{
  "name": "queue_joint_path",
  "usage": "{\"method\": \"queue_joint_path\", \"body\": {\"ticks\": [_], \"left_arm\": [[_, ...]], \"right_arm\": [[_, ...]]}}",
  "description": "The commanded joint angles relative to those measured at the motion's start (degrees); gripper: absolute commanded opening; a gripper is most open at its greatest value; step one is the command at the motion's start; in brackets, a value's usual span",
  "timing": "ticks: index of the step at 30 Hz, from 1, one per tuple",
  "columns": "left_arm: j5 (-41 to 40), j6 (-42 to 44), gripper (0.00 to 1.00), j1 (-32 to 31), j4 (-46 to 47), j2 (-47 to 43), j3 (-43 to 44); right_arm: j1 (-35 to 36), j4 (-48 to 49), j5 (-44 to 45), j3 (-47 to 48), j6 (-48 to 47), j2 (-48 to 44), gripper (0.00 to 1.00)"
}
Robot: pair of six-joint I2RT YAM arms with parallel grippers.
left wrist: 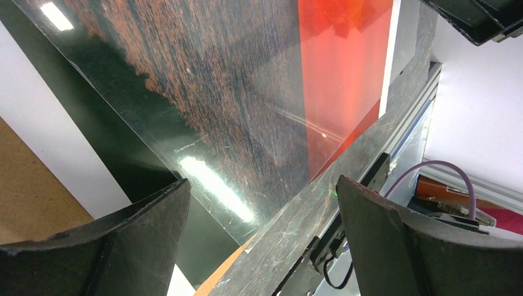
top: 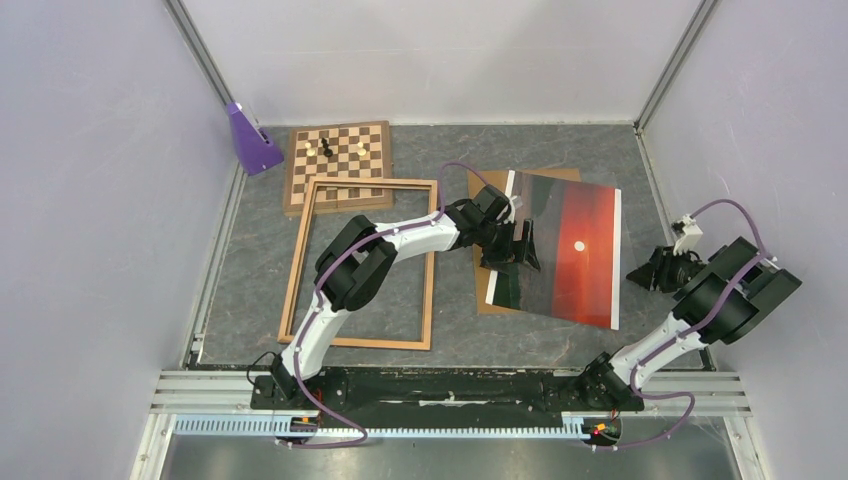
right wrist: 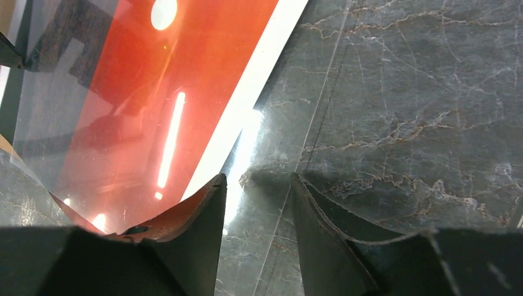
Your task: Put the photo into the frame
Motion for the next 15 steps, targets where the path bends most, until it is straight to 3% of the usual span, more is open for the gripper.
{"method": "queue_joint_path", "body": {"ticks": [1, 15], "left_arm": [[-4.90, 4.53, 0.97, -1.59, -2.04, 3.36, -2.02], [-5.10, 5.05, 0.97, -1.59, -2.06, 2.72, -2.88]], "right_arm": [[-0.33, -6.33, 0.71, -1.88, -0.87, 6.53, 0.46], [-5.41, -5.29, 8.11, -0.60, -2.27, 11.89, 0.50]]}}
